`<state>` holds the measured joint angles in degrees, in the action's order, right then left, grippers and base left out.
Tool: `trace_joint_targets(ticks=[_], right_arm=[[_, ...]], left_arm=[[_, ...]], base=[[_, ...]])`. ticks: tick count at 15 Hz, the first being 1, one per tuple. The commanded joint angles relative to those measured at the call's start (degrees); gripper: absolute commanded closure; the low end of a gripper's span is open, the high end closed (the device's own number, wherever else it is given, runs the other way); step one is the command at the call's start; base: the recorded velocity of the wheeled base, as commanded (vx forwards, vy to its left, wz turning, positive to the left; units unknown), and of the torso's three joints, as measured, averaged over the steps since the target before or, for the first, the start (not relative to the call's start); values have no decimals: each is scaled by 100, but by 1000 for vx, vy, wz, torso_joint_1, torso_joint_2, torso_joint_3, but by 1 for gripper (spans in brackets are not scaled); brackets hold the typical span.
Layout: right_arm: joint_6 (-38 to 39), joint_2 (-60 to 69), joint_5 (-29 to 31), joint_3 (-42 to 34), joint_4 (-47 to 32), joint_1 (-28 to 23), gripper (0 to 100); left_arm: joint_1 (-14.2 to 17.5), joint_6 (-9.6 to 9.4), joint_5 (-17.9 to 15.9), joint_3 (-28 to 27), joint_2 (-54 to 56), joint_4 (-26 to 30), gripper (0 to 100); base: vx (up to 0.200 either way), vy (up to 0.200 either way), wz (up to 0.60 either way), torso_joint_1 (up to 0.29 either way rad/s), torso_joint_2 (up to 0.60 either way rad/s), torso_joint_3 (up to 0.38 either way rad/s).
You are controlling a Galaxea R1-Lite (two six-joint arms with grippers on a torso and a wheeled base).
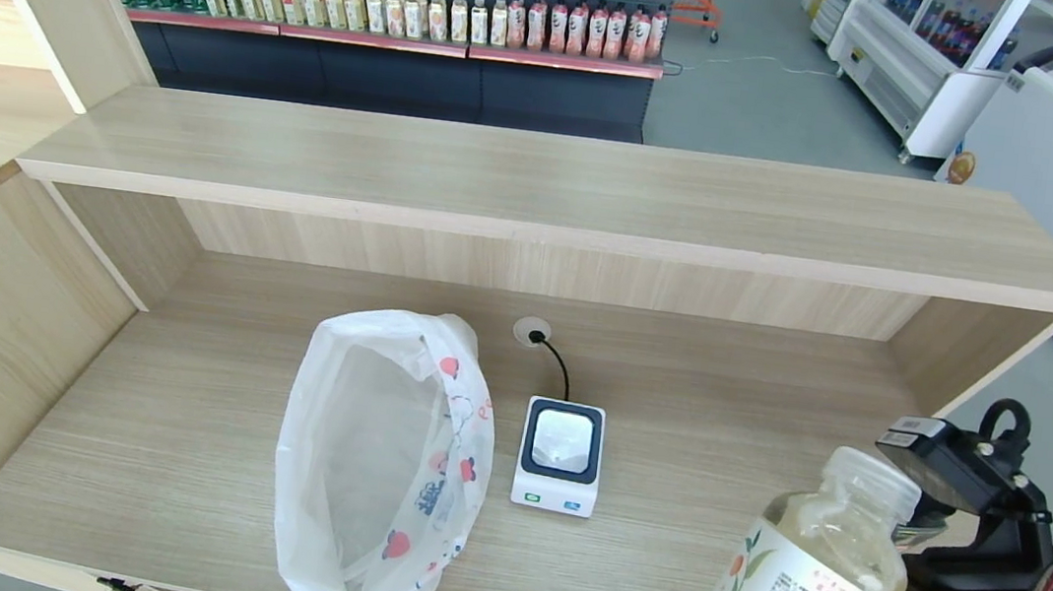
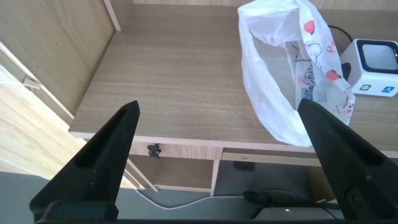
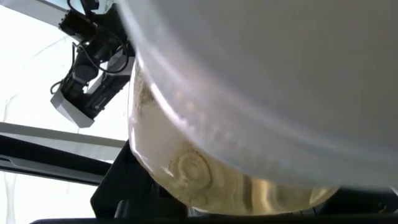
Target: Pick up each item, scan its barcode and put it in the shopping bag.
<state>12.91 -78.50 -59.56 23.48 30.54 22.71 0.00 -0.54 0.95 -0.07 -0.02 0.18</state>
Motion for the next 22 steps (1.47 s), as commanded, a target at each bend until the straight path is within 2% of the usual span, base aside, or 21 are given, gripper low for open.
trace_joint_targets(ticks=[1,8,11,12,14,16,17,19,22], right_arm=[[-8,27,-3,-10,-4,5,100],[-43,106,15,-28,5,23,100],[-298,142,41,16,40,5,100],[-561,265,331,52,110,-47,100],[-1660,449,1597,218,110,-329,100],[-3242,502,2599,324,119,-1058,100],[-4103,555,2845,306,128,-1471,100],[-5334,616,2933,298,128,-2051,100],[-6494,836,3566,342,233,-2166,100]], left_arm=[[0,1,2,-1,2,-1,0],[0,1,2,-1,2,-1,0],[0,1,2,-1,2,-1,0],[0,1,2,7,2,-1,0],[0,1,2,-1,2,-1,0],[0,1,2,-1,2,-1,0],[0,1,2,-1,2,-1,0],[0,1,2,7,2,-1,0],[0,1,2,-1,2,-1,0]], base=[[0,0,0,0,0,0],[0,0,0,0,0,0],[0,0,0,0,0,0],[0,0,0,0,0,0],[0,0,0,0,0,0],[0,0,0,0,0,0],[0,0,0,0,0,0],[0,0,0,0,0,0],[0,0,0,0,0,0]])
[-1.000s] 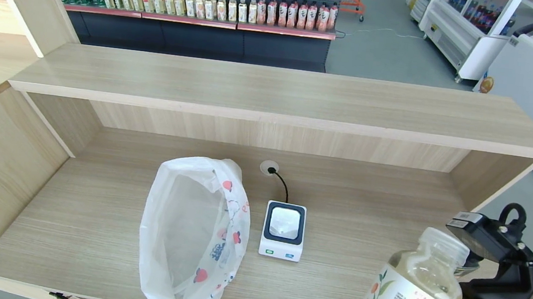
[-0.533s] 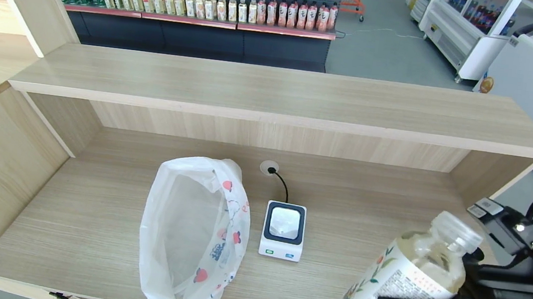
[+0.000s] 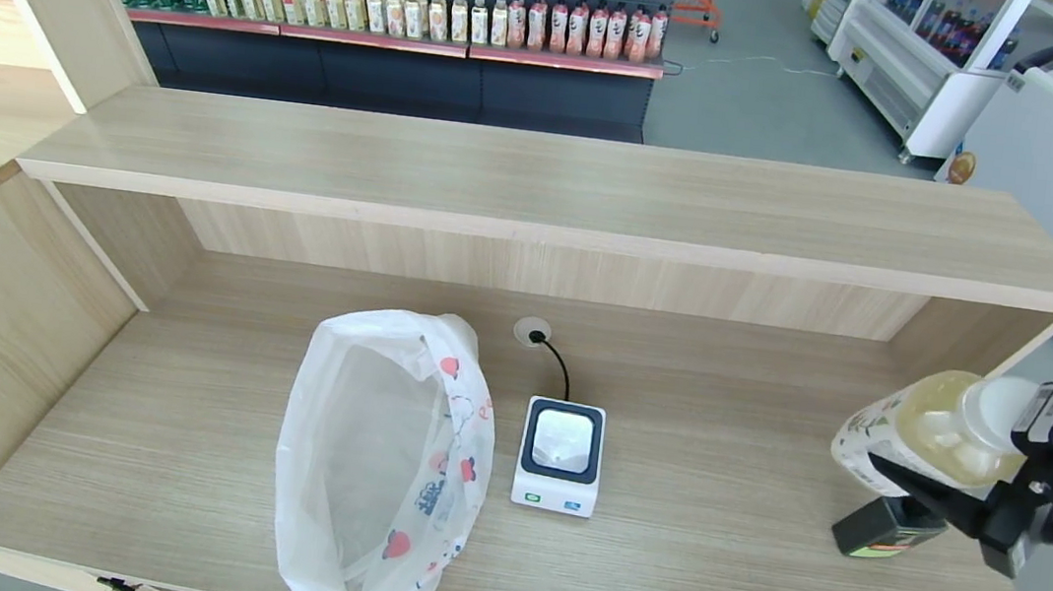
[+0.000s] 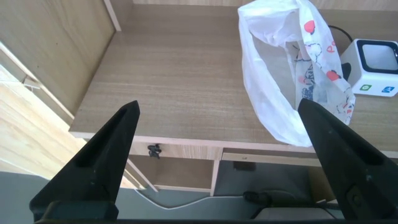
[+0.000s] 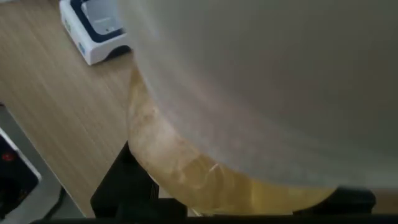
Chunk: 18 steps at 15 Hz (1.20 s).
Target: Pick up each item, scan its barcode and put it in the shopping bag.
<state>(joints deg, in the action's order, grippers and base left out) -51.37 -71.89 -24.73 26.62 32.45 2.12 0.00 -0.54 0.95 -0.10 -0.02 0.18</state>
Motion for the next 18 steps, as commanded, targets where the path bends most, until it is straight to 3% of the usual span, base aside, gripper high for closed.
trace_joint_targets(ticks=[1,4,9,16,18], right_arm=[[-198,228,215,9,103,-89,100],[-470,579,601,-26,262,333,100],[-602,975,593,-483,244,667,100],[-602,1256,593,-597,-90,711,100],[-576,1256,575,-553,-99,711,100]], left_arm=[[0,1,2,10,2,-1,0],[0,1,2,10,2,-1,0],[0,1,2,1,2,-1,0],[0,-8,2,1,2,-1,0],[0,1,2,1,2,-1,0]], base=[[0,0,0,0,0,0],[0,0,0,0,0,0],[0,0,0,0,0,0],[0,0,0,0,0,0],[0,200,0,5,-2,2]])
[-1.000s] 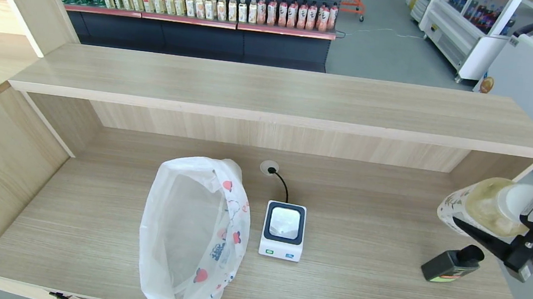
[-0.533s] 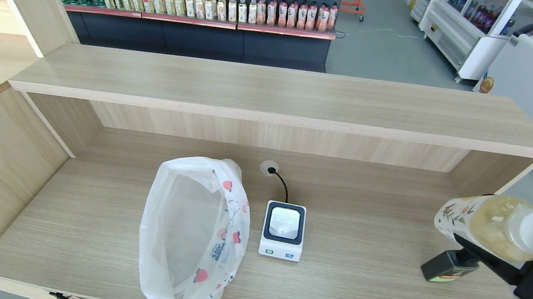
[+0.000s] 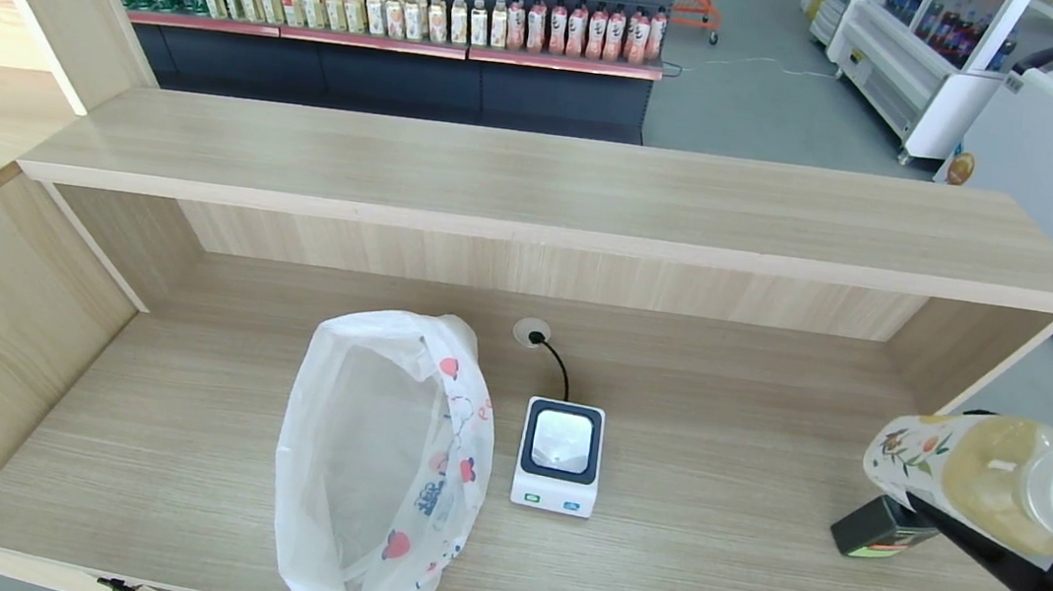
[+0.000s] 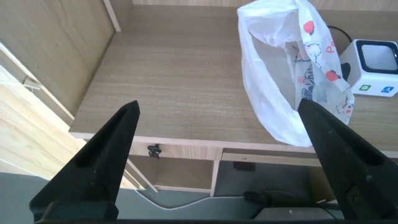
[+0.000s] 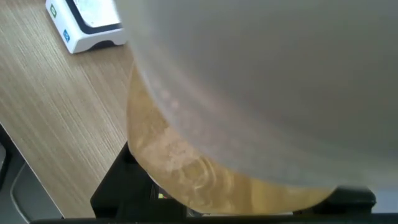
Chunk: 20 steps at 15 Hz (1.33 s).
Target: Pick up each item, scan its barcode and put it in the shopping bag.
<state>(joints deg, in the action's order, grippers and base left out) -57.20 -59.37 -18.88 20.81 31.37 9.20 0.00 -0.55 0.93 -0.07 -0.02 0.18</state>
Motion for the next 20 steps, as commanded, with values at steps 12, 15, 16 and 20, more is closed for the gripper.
trace_joint_targets(ticks=[12,15,16,20], right_arm=[[68,-1701,-968,512,441,-191,100],[68,-2334,-1197,494,774,-296,100],[51,-2483,-1214,494,792,-340,100],[-81,-3388,-1328,512,1645,-367,100]], left_arm=[[0,2,4,-1,2,-1,0],[0,2,4,-1,2,-1,0],[0,2,4,7,2,-1,0],[0,2,4,-1,2,-1,0]], base=[[0,167,0,4,3,3],[0,0,0,0,0,0],[0,0,0,0,0,0],[0,0,0,0,0,0]])
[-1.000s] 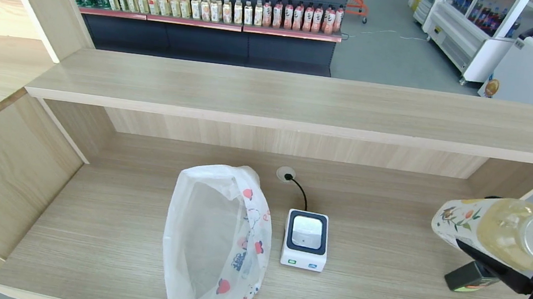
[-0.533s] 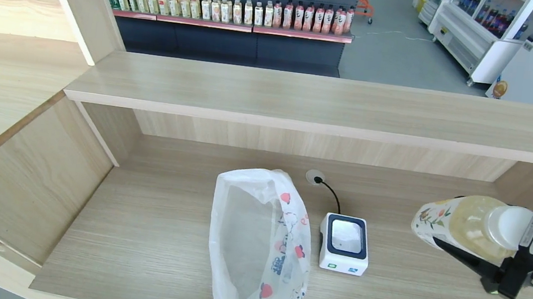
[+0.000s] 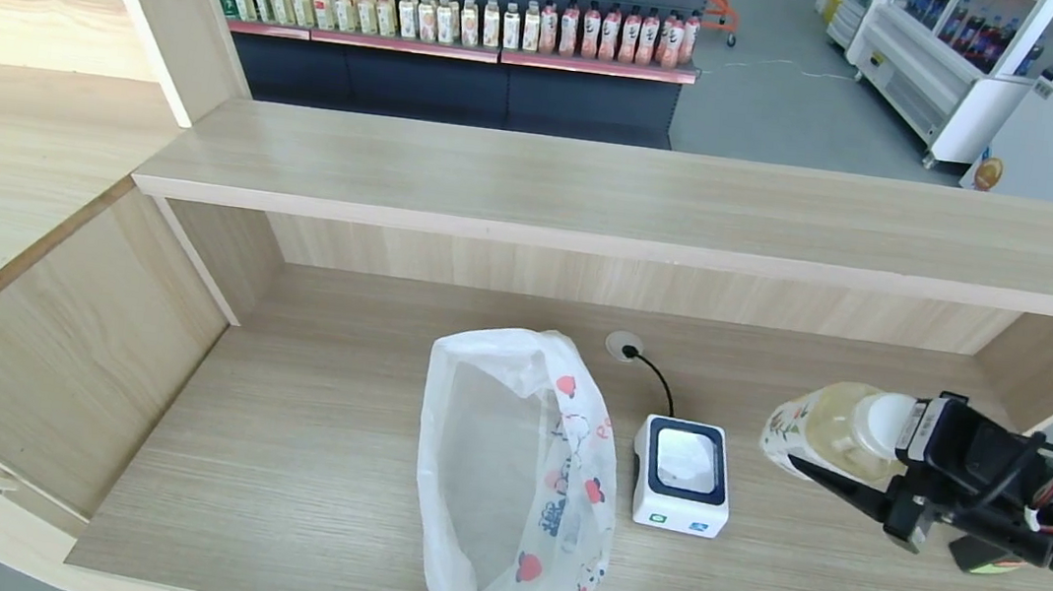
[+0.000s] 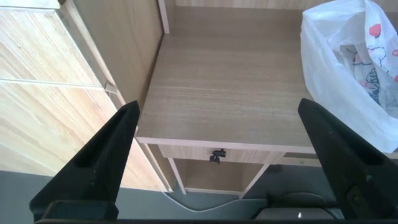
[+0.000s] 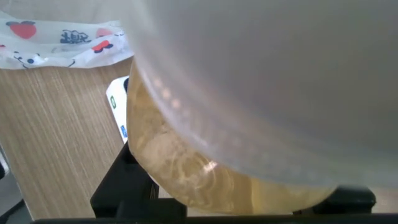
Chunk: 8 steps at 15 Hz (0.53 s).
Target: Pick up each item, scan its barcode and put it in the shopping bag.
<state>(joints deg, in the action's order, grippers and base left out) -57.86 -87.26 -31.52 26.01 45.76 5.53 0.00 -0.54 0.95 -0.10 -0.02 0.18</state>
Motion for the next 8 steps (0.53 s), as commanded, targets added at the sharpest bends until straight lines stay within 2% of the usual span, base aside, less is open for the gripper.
trace_joint_targets(ticks=[1,4,8], right_arm=[[-15,-784,-196,-9,372,-9,100],[-261,-1311,-451,18,961,-9,100],[-305,-1584,-706,26,1075,0,100]], left_arm=[[0,1,2,10,2,-1,0],[0,1,2,1,2,-1,0],[0,1,2,1,2,-1,0]], base=[[0,0,0,0,0,0],[0,0,0,0,0,0],[0,0,0,0,0,0]])
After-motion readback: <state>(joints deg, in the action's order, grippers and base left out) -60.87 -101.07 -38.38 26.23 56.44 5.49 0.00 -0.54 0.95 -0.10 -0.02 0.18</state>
